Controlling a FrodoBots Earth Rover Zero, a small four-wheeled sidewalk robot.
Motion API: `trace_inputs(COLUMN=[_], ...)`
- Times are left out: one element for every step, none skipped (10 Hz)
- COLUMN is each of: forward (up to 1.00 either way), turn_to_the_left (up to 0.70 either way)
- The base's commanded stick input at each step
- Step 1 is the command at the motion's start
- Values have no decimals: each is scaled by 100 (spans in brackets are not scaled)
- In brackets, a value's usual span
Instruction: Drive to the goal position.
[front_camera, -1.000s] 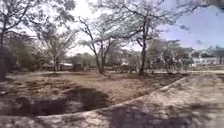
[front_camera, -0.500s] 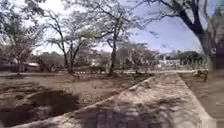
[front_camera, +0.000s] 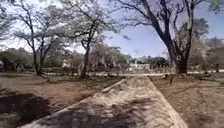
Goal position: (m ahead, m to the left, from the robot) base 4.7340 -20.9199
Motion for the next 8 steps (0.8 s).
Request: trace_inputs(forward=[0, 0, 0, 0, 0, 0, 0, 0], turn_to_the_left=[0, 0, 0, 0, 0, 20, 8, 0])
